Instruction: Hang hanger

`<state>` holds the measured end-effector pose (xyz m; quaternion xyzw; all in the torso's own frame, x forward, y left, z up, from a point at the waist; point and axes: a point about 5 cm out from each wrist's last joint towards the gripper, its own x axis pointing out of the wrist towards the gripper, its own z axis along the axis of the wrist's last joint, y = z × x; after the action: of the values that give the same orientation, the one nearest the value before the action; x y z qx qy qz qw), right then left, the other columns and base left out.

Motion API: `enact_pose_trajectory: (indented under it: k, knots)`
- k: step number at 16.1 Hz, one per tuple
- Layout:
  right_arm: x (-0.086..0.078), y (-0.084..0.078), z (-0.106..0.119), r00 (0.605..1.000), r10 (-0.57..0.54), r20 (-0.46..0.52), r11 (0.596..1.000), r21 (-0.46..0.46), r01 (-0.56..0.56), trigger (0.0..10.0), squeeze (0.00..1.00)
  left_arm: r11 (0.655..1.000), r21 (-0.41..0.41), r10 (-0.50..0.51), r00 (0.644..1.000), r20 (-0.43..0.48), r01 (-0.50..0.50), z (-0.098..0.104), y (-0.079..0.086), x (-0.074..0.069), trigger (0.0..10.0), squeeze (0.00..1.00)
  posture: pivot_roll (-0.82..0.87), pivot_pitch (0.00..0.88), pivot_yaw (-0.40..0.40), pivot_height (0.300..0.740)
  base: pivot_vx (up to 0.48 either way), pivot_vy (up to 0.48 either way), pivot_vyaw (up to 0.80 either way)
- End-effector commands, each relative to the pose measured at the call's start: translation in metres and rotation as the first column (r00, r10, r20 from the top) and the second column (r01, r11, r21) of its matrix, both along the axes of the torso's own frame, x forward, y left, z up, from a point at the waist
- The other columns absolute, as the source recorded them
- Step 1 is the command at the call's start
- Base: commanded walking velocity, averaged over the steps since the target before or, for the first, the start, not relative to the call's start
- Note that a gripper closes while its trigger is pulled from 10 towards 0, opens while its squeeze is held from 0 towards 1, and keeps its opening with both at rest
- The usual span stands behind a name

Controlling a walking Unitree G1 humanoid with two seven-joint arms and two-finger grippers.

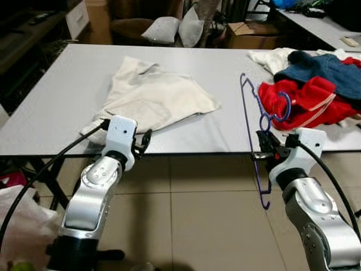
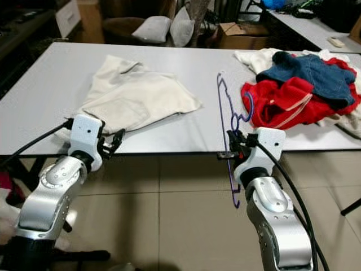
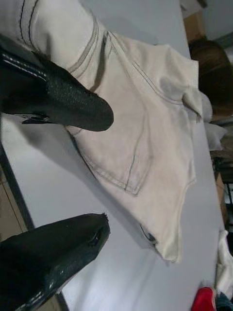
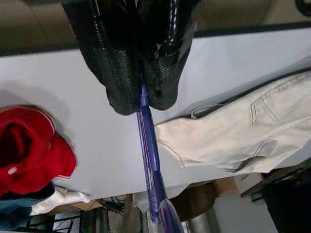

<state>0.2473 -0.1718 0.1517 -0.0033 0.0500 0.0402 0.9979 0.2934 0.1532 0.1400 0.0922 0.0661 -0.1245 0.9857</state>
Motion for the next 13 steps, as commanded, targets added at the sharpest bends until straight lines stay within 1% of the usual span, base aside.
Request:
enact_pose_trajectory:
  k: [1, 2, 3, 4, 5, 6, 7, 9, 10, 11, 12, 13]
  knots:
    - [0.000, -0.008, 0.000, 1.000, -0.028, -0.013, 1.000, -0.006, 0.027, 10.0, 0.00, 0.999, 0.015, -0.043, 0.999, 0.016, 0.043, 0.005, -0.007, 0.000, 10.0, 0.00, -0.02, 0.000, -0.007, 0.740, 0.000, 0.000, 0.00]
    - [-0.004, -0.010, -0.006, 0.998, -0.044, -0.037, 0.999, -0.008, 0.044, 10.0, 0.00, 0.999, 0.031, -0.022, 1.000, 0.011, 0.022, 0.001, -0.003, -0.004, 10.0, 0.00, -0.01, 0.000, -0.022, 0.740, 0.000, 0.000, 0.00]
    - [-0.005, -0.011, -0.008, 0.998, -0.048, -0.044, 0.999, -0.009, 0.047, 10.0, 0.00, 1.000, 0.024, 0.009, 1.000, 0.007, -0.009, -0.001, 0.001, -0.005, 10.0, 0.00, 0.00, 0.000, -0.027, 0.740, 0.000, 0.000, 0.00]
    - [-0.005, -0.010, -0.009, 0.998, -0.043, -0.048, 0.999, -0.007, 0.042, 10.0, 0.00, 0.997, 0.020, 0.075, 0.997, -0.002, -0.075, -0.004, 0.007, -0.005, 10.0, 0.00, 0.00, 0.000, -0.031, 0.740, 0.000, 0.000, 0.00]
    - [-0.001, -0.007, -0.008, 0.999, -0.028, -0.045, 1.000, -0.002, 0.028, 10.0, 0.00, 0.990, 0.038, 0.136, 0.991, 0.013, -0.136, -0.002, 0.015, -0.001, 10.0, 0.00, 0.00, 0.000, -0.033, 0.740, 0.000, 0.000, 0.00]
    - [0.005, -0.005, -0.004, 0.999, -0.015, -0.036, 1.000, -0.014, 0.014, 10.0, 0.00, 0.965, 0.093, 0.243, 0.970, 0.022, -0.244, -0.002, 0.031, 0.008, 10.0, 0.00, 0.00, 0.000, -0.028, 0.740, 0.000, 0.000, 0.00]
    - [0.007, -0.005, -0.002, 0.999, -0.014, -0.029, 1.000, -0.005, 0.014, 10.0, 0.00, 0.941, 0.112, 0.317, 0.948, 0.034, -0.319, -0.001, 0.042, 0.015, 10.0, 0.00, 0.00, 0.000, -0.031, 0.740, 0.000, 0.000, 0.00]
    - [0.003, -0.005, -0.007, 0.999, -0.017, -0.047, 1.000, -0.004, 0.017, 10.0, 0.00, 0.900, 0.149, 0.405, 0.912, 0.056, -0.409, -0.002, 0.061, 0.023, 10.0, 0.00, 0.01, 0.000, -0.047, 0.740, 0.000, 0.000, 0.00]
    - [0.002, -0.003, -0.011, 0.998, -0.010, -0.063, 1.000, -0.009, 0.009, 10.0, 0.00, 0.883, 0.137, 0.447, 0.893, 0.040, -0.448, -0.004, 0.070, 0.026, 10.0, 0.00, 0.01, 0.000, -0.047, 0.740, 0.000, 0.000, 0.00]
    - [0.002, 0.000, -0.011, 0.998, 0.001, -0.064, 1.000, -0.006, -0.002, 10.0, 0.00, 0.872, 0.134, 0.475, 0.880, -0.001, -0.471, -0.009, 0.077, 0.030, 10.0, 0.00, 0.00, 0.000, -0.043, 0.740, 0.000, 0.000, 0.00]
    - [0.005, 0.002, -0.009, 0.998, 0.003, -0.057, 1.000, -0.005, -0.004, 10.0, 0.00, 0.854, 0.126, 0.516, 0.853, -0.085, -0.504, -0.022, 0.083, 0.035, 10.0, 0.00, -0.01, 0.000, -0.035, 0.740, 0.000, 0.000, 0.00]
    - [0.006, 0.001, -0.008, 0.999, -0.002, -0.054, 1.000, -0.005, 0.002, 10.0, 0.00, 0.854, 0.094, 0.520, 0.844, -0.134, -0.511, -0.029, 0.083, 0.039, 10.0, 0.00, -0.01, 0.000, -0.038, 0.740, 0.000, 0.000, 0.00]
